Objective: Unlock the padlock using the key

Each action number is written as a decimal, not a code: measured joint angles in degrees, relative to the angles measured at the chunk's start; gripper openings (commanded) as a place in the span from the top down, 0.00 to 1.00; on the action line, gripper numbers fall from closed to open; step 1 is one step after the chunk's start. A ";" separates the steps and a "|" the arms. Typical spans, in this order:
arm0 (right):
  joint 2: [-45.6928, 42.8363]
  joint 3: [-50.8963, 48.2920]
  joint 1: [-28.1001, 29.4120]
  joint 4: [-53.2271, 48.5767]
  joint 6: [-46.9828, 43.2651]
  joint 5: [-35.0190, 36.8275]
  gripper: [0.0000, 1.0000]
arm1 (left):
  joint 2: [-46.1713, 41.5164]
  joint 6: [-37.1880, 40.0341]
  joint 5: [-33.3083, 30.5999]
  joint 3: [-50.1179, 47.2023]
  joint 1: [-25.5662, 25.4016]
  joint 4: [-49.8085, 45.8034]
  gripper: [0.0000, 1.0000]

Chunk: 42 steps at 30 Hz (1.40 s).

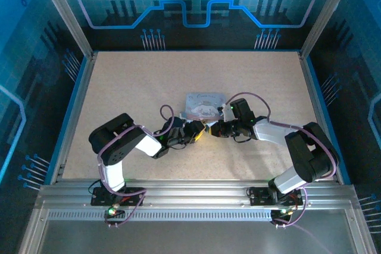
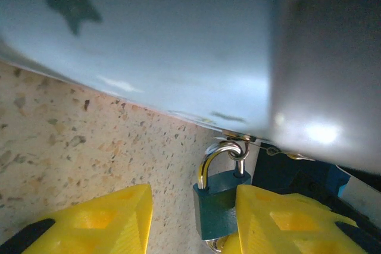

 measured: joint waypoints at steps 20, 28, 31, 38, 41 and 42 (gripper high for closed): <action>0.00 -0.20 -0.09 1.97 8.24 -1.16 1.00 | 0.87 -1.29 -0.72 1.38 -0.33 1.29 0.63; 0.00 -1.81 -0.09 5.57 13.68 -1.95 1.00 | 1.33 -2.36 -0.94 1.92 -0.63 2.27 0.70; 0.00 -2.21 -0.09 6.49 15.13 -2.03 1.00 | 1.46 -2.51 -1.03 1.95 -0.68 2.51 0.73; 0.00 -3.08 -0.13 8.44 17.44 -2.12 0.98 | 1.55 -2.45 -1.51 1.95 -0.68 2.54 0.89; -0.02 -3.45 -0.31 9.29 17.84 -1.90 0.93 | 1.55 -2.45 -1.84 1.95 -0.66 2.54 0.94; -0.07 -3.56 -0.35 9.46 17.88 -1.90 0.91 | 1.55 -2.54 -1.86 1.95 -0.66 2.54 0.95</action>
